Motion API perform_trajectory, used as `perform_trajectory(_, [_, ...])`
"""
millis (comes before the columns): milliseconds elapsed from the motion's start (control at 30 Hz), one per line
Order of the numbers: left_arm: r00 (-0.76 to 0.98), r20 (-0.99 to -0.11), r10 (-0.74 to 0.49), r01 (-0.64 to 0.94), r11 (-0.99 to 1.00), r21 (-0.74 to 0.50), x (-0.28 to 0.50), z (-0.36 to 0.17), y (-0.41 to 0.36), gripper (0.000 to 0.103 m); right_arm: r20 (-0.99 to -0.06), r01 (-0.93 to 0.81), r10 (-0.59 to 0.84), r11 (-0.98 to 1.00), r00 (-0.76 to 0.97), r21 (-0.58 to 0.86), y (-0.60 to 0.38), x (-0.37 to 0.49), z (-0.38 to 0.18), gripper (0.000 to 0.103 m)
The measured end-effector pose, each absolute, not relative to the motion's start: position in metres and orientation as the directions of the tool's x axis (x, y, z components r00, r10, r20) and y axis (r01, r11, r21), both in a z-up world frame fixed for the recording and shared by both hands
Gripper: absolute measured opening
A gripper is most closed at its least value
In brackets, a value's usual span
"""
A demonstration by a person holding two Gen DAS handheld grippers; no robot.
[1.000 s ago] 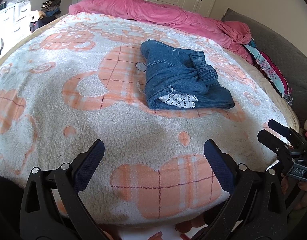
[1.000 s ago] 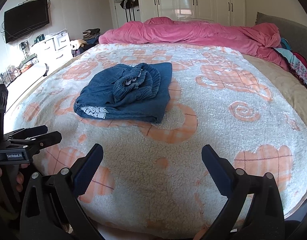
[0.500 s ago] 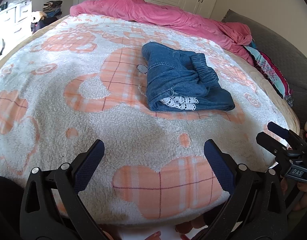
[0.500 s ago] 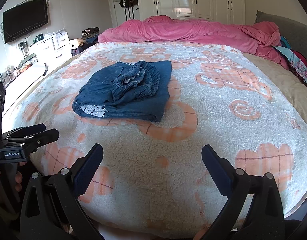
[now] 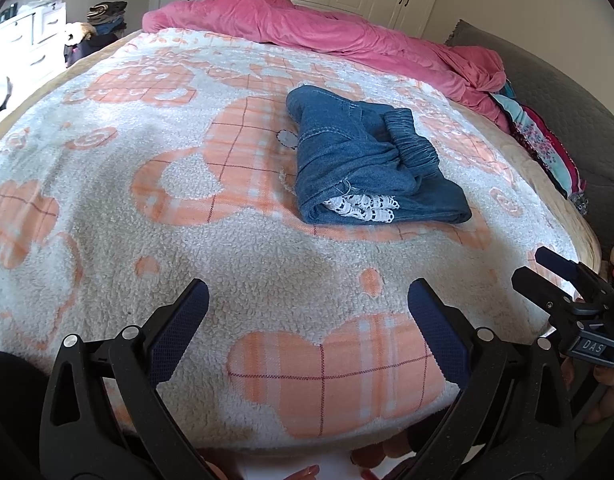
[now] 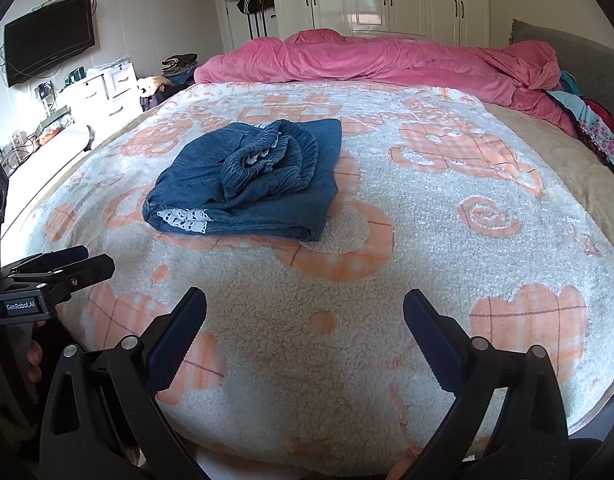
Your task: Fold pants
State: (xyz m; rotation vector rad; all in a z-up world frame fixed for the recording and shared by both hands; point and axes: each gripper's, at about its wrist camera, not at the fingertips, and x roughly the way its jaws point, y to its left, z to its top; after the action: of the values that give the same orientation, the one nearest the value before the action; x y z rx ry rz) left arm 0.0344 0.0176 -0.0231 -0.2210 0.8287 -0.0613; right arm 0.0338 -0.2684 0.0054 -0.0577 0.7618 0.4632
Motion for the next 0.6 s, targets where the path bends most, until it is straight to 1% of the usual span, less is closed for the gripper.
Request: perform_trajectory(600, [0.674,-0.726,-0.135,-0.036,0.976,-0.214,0.0346,-0.0228,0.0176,0.094,-0.681,-0.418,0.375,0.902,0.628,0.111,-0.2703,0.0349,0.0036,0.098])
